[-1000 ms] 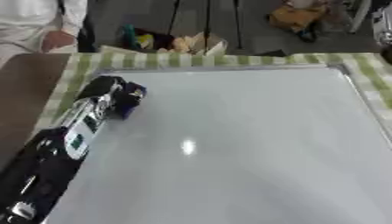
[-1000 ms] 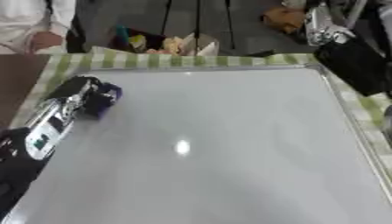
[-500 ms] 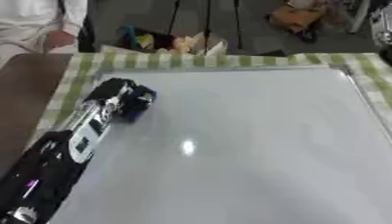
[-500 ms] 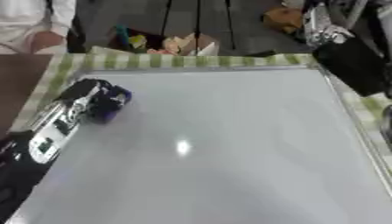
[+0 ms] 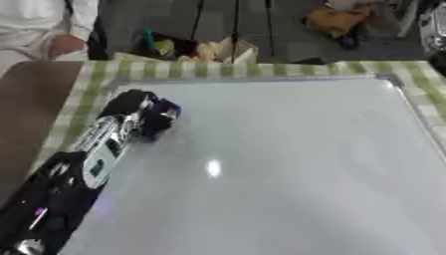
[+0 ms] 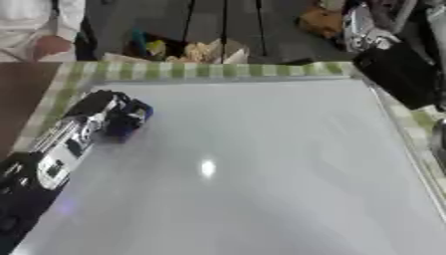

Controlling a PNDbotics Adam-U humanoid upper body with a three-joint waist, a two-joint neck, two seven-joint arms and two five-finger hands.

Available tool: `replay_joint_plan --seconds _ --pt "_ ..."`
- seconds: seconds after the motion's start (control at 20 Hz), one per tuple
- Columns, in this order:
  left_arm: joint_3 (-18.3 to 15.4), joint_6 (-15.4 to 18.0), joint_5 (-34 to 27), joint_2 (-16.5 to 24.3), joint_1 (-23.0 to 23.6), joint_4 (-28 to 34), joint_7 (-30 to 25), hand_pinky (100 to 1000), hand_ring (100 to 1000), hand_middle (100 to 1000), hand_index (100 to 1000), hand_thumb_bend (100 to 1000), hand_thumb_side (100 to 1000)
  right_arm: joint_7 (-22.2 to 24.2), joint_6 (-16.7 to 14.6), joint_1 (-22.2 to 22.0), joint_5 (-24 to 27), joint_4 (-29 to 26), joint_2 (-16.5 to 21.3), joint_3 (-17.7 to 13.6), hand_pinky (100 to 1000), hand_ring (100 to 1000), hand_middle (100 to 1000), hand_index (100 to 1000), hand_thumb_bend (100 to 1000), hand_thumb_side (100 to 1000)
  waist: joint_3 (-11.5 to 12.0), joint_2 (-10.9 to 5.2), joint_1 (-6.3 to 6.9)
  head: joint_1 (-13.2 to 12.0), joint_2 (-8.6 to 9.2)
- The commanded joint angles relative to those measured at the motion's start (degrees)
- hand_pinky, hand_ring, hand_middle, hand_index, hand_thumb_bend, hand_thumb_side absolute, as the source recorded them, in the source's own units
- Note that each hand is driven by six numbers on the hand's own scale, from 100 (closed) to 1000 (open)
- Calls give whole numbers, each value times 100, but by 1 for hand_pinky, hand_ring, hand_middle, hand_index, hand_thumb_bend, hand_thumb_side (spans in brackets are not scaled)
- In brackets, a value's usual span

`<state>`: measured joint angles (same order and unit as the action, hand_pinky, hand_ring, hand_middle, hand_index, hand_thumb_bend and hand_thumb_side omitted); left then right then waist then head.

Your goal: Wipe the whiteboard clean with a brush.

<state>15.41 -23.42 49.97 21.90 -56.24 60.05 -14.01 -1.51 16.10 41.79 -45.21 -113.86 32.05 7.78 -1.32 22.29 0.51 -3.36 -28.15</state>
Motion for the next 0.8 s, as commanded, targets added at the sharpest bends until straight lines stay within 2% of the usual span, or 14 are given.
replay_joint_plan --seconds 0.05,0.5,0.8 --pt "-64 -55 177 14 168 -436 118 131 302 486 764 100 742 9 -1 50 38 -73 103 -62 833 871 834 836 100 1000 -9 -57 -43 18 -8" --pt "-321 -154 227 117 155 -672 404 123 296 481 761 100 739 19 0 47 42 -73 110 -57 833 871 834 836 100 1000 4 -69 -52 27 -30" --pt "-537 -383 34 170 166 -855 611 117 290 476 758 100 737 11 6 46 37 -73 122 -66 833 871 834 836 100 1000 3 -78 -61 37 -15"
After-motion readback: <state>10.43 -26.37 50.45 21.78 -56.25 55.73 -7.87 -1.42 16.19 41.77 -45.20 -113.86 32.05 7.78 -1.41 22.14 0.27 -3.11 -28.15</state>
